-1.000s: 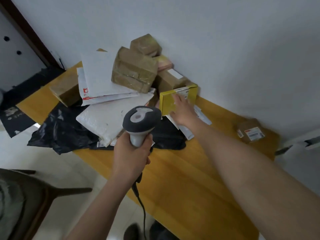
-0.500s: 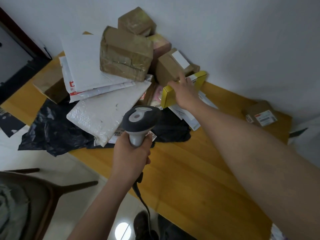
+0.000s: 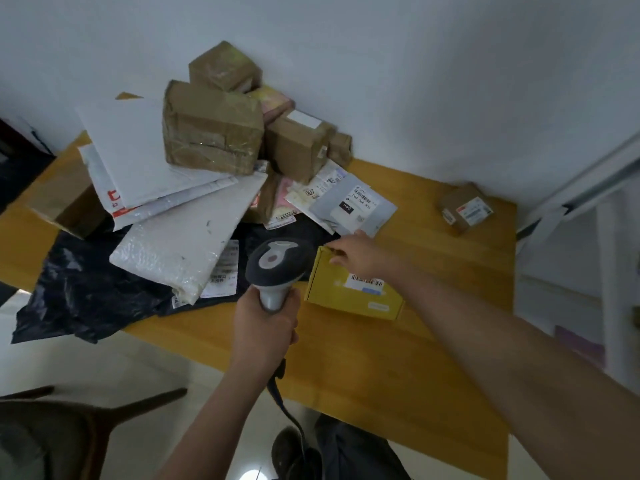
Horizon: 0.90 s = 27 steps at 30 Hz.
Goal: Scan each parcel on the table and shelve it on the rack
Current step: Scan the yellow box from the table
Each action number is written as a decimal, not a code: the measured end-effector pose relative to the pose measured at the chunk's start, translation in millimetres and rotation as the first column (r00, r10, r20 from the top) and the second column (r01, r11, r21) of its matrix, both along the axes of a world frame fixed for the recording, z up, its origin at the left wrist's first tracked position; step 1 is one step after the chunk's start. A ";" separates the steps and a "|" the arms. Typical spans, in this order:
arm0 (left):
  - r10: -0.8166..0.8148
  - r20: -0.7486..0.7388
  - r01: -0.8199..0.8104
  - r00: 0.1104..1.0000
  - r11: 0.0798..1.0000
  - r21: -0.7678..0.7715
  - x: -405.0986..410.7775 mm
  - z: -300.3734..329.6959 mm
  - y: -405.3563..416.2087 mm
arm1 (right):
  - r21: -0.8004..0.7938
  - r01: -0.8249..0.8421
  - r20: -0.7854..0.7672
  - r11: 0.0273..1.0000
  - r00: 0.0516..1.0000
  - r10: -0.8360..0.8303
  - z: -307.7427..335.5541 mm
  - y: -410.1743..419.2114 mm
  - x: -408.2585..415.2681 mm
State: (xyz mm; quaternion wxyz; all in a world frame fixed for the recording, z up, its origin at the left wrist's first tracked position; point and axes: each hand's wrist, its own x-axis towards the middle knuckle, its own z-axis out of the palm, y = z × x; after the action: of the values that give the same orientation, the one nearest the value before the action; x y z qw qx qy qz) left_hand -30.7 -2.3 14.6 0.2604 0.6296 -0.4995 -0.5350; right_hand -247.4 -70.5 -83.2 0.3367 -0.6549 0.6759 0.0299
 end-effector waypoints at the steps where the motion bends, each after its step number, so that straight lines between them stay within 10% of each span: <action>1: -0.010 0.000 0.010 1.000 1.000 0.004 -1.3 -1.2 2.7 | -0.018 0.066 0.044 0.998 0.997 -0.066 -9.0 8.1 -1.7; 5: -0.059 0.004 0.059 0.998 0.998 0.015 -5.7 -4.1 11.1 | -0.159 0.410 0.093 0.898 0.912 -0.400 -30.0 45.9 -14.5; 10: -0.099 0.021 0.098 0.995 0.995 0.009 -12.1 -10.5 19.9 | 0.031 0.632 -0.091 0.774 0.773 -0.628 -52.7 113.8 -28.6; 22: -0.134 0.099 0.126 0.986 0.988 0.085 -24.9 -28.9 36.5 | -0.047 0.491 -0.036 0.870 0.869 -0.493 -80.5 111.8 -35.7; 27: -0.128 0.075 0.121 0.989 0.989 0.085 -30.7 -28.4 38.8 | 0.021 0.486 -0.236 0.874 0.852 -0.468 -74.7 123.7 -37.0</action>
State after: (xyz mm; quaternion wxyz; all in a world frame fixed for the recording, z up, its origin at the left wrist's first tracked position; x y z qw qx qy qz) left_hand -61.4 36.5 -13.8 0.1806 0.6282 -0.5261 -0.5440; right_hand -284.5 53.3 -157.8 0.2814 -0.4452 0.8488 0.0459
